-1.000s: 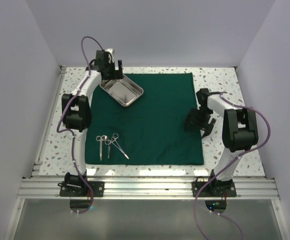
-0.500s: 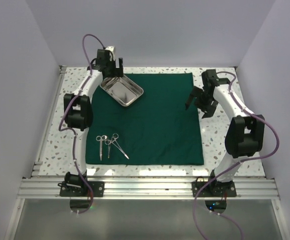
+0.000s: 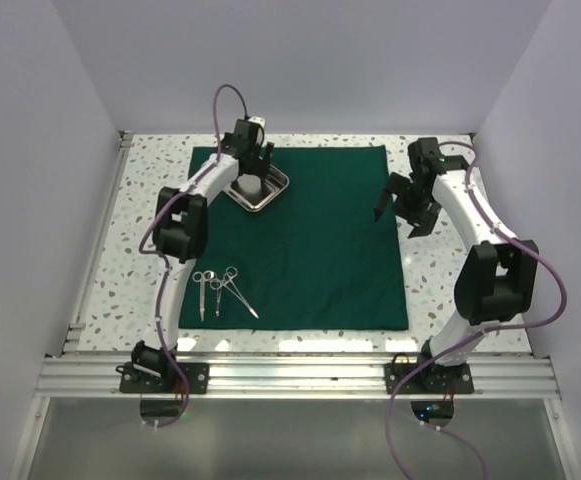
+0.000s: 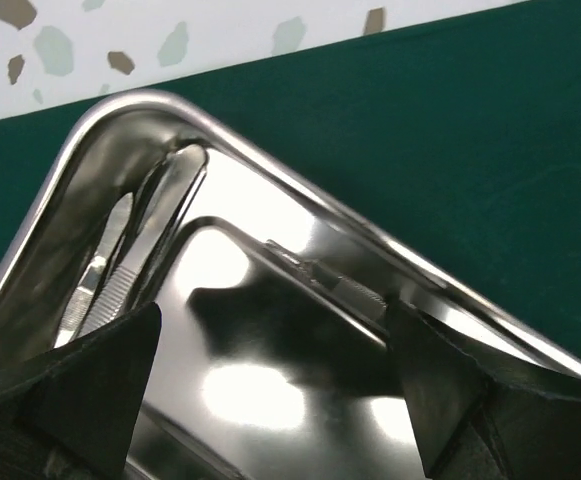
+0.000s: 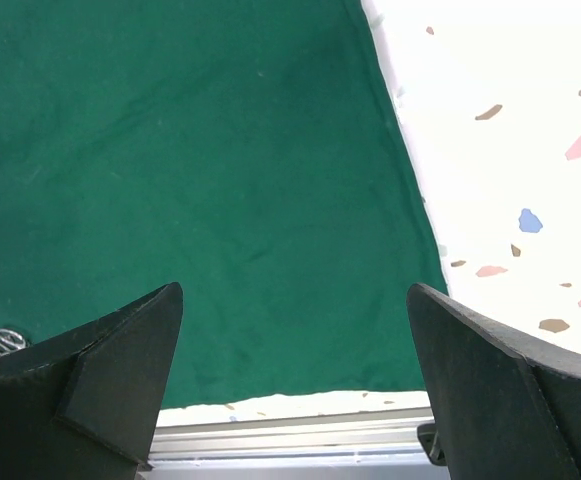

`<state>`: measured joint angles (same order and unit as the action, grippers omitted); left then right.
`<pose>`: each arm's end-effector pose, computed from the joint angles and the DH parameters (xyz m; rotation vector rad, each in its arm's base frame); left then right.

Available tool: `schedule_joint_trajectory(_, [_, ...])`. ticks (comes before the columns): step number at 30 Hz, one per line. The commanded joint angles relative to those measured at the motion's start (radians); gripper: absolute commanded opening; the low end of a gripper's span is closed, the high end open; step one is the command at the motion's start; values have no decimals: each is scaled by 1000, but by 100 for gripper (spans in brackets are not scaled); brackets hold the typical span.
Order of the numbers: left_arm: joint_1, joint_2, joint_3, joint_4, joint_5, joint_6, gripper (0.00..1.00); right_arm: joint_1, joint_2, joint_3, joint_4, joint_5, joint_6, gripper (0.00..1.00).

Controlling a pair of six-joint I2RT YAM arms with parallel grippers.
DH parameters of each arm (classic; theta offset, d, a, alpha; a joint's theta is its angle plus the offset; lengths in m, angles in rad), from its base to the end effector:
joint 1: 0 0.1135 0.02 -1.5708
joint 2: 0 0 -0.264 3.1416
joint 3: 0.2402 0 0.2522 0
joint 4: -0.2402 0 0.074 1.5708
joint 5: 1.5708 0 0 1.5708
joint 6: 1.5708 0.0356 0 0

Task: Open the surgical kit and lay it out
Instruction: Pick up the medical item from the container.

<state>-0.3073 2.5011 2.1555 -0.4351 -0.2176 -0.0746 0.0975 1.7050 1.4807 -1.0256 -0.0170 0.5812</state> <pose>0.5358 -0.1620 0.1682 0.1649 2.3235 0.0654 0.3404 0.0339 0.2751 0.6763 2.7577 0.1757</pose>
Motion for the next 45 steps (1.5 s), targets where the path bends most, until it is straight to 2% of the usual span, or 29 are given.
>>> schedule_joint_trajectory(1, [42, -79, -75, 100, -71, 70, 100, -7, -79, -23, -24, -3, -23, 99])
schedule_joint_trajectory(10, [105, -104, -132, 179, 24, 127, 99, -5, -97, -72, -10, -23, -17, 99])
schedule_joint_trajectory(17, [134, -42, -65, 106, 119, 84, 99, -5, -88, -60, -8, -32, -6, 99])
schedule_joint_trajectory(20, [143, -19, -49, 72, 198, 53, 88, -7, -79, -53, -11, -34, -4, 98])
schedule_joint_trajectory(21, [143, -18, -51, 68, 210, 46, 78, -7, -73, -53, -8, -34, -3, 98])
schedule_joint_trajectory(23, [142, -22, -74, 70, 259, 23, 66, -5, -70, -54, -5, -40, -1, 98])
schedule_joint_trajectory(30, [137, -22, -94, 50, 328, -17, 58, -7, -65, -54, 9, -61, 6, 98])
schedule_joint_trajectory(33, [134, -24, -92, 47, 331, -17, 47, -7, -74, -60, 9, -61, 3, 98])
schedule_joint_trajectory(34, [134, -24, -88, 47, 331, -17, 43, -7, -76, -63, 7, -60, 2, 98])
schedule_joint_trajectory(35, [134, -21, -82, 41, 331, -17, 30, -5, -80, -66, 6, -57, 0, 98])
schedule_joint_trajectory(37, [134, -7, -57, 30, 331, -16, 25, -7, -87, -72, 4, -54, -3, 98])
schedule_joint_trajectory(38, [134, -1, -49, 18, 330, -16, 14, -7, -88, -73, 2, -52, -4, 98])
schedule_joint_trajectory(40, [134, 13, -36, 9, 331, -17, 12, -7, -90, -76, 2, -51, -6, 97])
schedule_joint_trajectory(41, [134, 16, -36, 7, 330, -16, 4, -7, -90, -76, 1, -52, -4, 98])
schedule_joint_trajectory(45, [135, 27, -36, -4, 313, -10, 4, -7, -90, -69, 2, -63, 0, 98])
